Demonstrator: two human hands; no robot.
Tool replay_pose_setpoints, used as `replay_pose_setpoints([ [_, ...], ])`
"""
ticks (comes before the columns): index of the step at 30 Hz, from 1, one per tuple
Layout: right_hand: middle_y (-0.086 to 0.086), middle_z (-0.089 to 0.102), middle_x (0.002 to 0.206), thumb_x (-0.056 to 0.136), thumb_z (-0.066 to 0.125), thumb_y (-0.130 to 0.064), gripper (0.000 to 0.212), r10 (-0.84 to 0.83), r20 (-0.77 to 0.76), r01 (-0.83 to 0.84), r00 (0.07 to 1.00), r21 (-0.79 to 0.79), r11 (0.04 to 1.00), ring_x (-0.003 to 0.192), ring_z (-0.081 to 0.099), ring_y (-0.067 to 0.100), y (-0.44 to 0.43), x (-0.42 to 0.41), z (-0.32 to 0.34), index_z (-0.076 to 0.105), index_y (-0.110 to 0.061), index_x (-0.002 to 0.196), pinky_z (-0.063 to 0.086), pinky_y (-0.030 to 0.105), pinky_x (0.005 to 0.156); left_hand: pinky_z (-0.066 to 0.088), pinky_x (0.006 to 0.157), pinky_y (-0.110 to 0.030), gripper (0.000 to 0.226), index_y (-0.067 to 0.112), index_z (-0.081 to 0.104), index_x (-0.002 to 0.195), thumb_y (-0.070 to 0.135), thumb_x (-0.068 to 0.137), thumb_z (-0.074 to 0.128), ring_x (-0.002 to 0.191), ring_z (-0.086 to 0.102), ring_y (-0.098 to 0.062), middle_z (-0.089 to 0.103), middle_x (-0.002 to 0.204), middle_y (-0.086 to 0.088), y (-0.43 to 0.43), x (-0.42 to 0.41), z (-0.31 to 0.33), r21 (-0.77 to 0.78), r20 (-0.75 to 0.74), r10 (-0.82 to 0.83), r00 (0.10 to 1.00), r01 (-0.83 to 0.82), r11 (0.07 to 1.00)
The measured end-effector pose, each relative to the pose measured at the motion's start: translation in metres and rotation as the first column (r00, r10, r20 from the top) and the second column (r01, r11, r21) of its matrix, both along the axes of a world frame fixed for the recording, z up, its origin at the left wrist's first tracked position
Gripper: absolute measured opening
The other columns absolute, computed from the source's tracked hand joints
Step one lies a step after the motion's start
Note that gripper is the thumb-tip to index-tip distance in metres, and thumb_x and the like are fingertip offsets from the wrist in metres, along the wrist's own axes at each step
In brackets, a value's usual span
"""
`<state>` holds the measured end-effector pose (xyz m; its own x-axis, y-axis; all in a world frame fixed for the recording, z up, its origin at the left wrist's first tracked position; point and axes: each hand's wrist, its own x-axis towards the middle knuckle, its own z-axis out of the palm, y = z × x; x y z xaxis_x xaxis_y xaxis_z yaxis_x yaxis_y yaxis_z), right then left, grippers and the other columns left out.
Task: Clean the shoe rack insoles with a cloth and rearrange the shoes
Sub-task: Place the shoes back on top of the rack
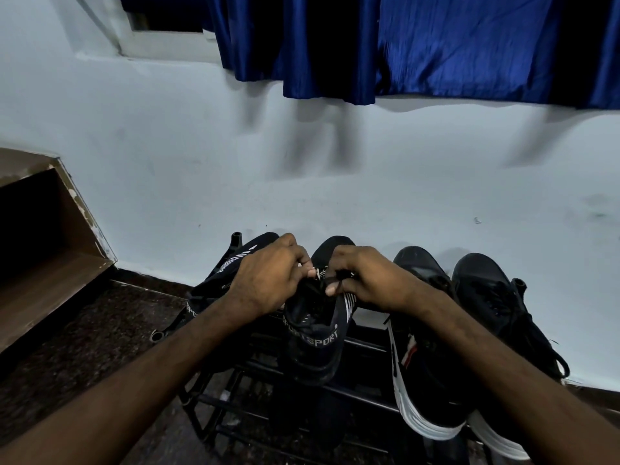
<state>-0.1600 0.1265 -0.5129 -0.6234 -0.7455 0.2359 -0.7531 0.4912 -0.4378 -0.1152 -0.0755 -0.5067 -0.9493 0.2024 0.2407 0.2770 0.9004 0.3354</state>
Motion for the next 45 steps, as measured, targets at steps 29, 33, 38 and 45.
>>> replay_pose_setpoints([
  [29,0.0,0.064,0.103,0.073,0.08,-0.049,0.05,-0.377,0.49,0.305,0.786,0.223,0.926,0.089,0.059,0.012,-0.003,0.025,0.025,0.059,-0.016,0.104,0.05,0.033,0.084,0.041,0.078,-0.033,0.021,0.025,0.06,0.11,0.038,0.098,0.047,0.104,0.055,-0.017,0.051,0.111,0.005,0.008,0.002,-0.003,-0.333,-0.099,-0.175,0.98,0.133,0.934],
  [33,0.003,0.062,0.099,0.081,0.076,-0.026,0.02,-0.459,-0.008,0.448,0.888,0.234,0.863,0.093,0.061,0.022,-0.02,0.029,0.018,0.062,-0.018,0.093,0.04,0.025,0.073,0.046,0.077,-0.034,0.013,0.028,0.059,0.099,0.036,0.097,0.049,0.099,0.058,-0.017,0.054,0.102,0.007,0.01,0.001,-0.003,-0.218,-0.09,-0.109,0.99,0.087,0.972],
  [38,-0.003,0.072,0.078,0.081,0.072,-0.004,0.016,-0.595,0.1,0.598,0.797,0.002,0.801,0.071,0.066,0.011,0.009,0.017,0.045,0.076,-0.02,0.08,0.054,0.025,0.076,0.045,0.08,-0.032,0.007,0.032,0.059,0.09,0.034,0.095,0.054,0.098,0.056,-0.01,0.054,0.096,0.013,0.009,0.002,-0.002,-0.09,-0.022,-0.031,0.999,0.029,0.996],
  [45,0.0,0.073,0.096,0.081,0.068,-0.004,0.024,-0.209,-0.07,0.22,0.975,0.335,0.916,0.091,0.067,0.017,-0.037,0.053,0.055,0.075,-0.022,0.096,0.051,0.028,0.08,0.037,0.076,-0.031,0.007,0.031,0.061,0.089,0.029,0.09,0.054,0.099,0.057,-0.014,0.051,0.091,0.015,0.009,0.0,0.005,-0.03,0.072,0.028,0.997,-0.026,0.999],
])
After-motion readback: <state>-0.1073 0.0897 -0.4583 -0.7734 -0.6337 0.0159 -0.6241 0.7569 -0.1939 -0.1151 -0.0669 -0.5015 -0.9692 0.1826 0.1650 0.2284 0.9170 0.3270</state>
